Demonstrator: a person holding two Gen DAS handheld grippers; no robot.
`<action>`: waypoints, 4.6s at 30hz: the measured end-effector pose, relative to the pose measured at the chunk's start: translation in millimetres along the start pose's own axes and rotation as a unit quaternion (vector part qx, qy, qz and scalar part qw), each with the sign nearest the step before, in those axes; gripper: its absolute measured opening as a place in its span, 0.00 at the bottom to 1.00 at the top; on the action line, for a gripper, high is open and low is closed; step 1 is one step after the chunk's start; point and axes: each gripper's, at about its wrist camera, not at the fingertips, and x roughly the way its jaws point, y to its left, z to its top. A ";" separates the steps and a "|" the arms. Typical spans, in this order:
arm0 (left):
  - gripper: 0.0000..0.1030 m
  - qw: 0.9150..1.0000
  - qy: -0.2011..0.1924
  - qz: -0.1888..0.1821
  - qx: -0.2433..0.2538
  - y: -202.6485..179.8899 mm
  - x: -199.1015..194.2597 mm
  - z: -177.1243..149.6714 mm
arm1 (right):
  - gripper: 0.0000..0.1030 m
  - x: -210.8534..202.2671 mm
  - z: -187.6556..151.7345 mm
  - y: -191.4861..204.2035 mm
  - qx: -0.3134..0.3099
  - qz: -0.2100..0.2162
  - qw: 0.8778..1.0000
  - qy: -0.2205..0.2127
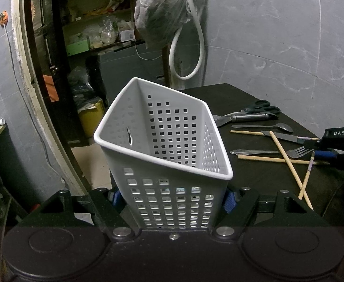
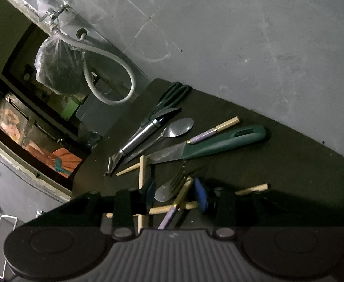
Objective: Organize utensils
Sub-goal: 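Gather the purple-banded chopstick into the right tool alongside the first, then close the right tool firmly on both chopsticks, then lift the chopsticks with the right tool up over the holder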
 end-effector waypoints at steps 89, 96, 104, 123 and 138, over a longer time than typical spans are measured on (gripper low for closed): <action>0.75 1.000 -0.005 0.004 -0.014 -1.1 -2.0 -1.2 | 0.09 72.5 19.7 96.6 -0.214 -0.043 0.966 0.139; 0.75 1.000 -0.005 0.004 -0.016 -1.0 -2.8 -0.5 | 0.08 71.8 24.0 93.7 -0.199 -0.027 0.969 0.142; 0.75 1.000 -0.006 0.004 -0.016 -0.5 -2.9 -0.8 | 0.10 77.9 22.5 100.2 -0.222 -0.029 0.962 0.158; 0.75 0.999 -0.005 0.009 -0.033 -1.0 -1.3 -1.6 | 0.07 101.1 23.5 125.5 -0.275 -0.051 0.944 0.176; 0.75 0.999 -0.005 0.010 -0.036 1.5 0.1 -3.1 | 0.06 70.8 41.5 116.2 -0.223 0.006 0.966 0.134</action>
